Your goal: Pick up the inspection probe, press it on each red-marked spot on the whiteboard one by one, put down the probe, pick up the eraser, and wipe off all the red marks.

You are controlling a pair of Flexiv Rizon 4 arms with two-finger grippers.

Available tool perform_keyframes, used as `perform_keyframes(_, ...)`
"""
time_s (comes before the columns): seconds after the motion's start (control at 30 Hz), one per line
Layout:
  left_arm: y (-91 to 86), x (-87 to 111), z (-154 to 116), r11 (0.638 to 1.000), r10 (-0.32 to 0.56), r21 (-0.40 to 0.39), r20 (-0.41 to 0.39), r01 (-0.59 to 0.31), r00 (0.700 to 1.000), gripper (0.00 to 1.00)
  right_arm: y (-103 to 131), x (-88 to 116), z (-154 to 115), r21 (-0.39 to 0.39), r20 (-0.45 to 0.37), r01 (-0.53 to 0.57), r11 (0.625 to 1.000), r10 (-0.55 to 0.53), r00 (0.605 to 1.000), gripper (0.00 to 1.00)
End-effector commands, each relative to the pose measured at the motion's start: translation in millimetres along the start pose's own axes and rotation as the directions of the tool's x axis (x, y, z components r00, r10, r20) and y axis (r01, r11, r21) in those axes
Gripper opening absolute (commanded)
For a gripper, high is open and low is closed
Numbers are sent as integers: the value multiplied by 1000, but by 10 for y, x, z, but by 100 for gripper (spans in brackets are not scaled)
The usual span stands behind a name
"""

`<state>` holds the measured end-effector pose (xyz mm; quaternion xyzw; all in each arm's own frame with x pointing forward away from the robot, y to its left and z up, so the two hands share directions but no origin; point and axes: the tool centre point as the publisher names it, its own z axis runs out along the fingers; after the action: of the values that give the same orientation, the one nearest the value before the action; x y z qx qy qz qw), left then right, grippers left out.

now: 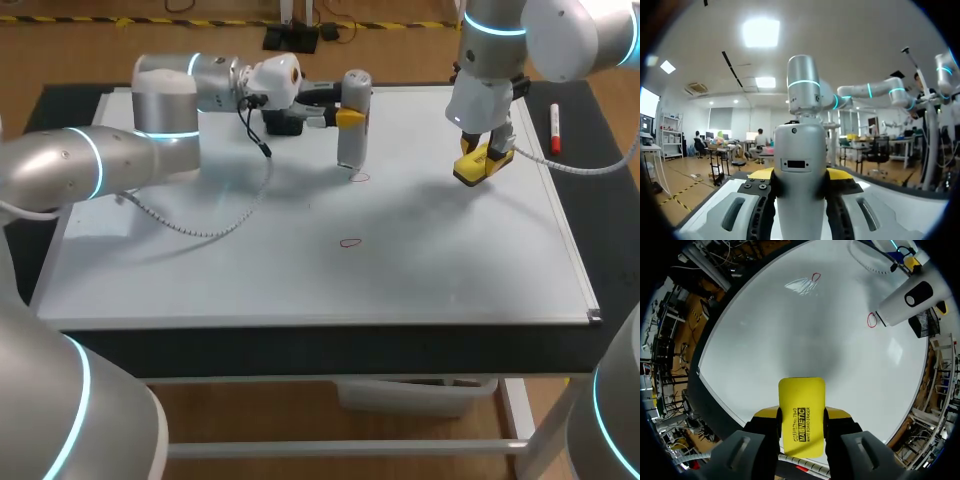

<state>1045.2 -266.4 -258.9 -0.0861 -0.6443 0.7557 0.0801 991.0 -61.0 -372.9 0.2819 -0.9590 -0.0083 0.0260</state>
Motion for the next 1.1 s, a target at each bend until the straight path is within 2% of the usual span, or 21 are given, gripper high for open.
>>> perform_keyframes(0.03, -169, 114, -129, 1000, 9, -15, 33, -8, 999, 0, -8, -9, -10, 2, -5, 1, 1000, -1, 1000, 0)
perform_keyframes(0.5, -335, 170, -787, 1000, 18, -16, 143, -16, 990, 0, -8, -9, -10, 2, -5, 1, 1000, -1, 1000, 0)
perform_keyframes(1.1, -458, 220, -1737, 1000, 22, -19, 296, -18, 955, 0, -8, -9, -10, 2, -5, 1, 1000, -1, 1000, 0)
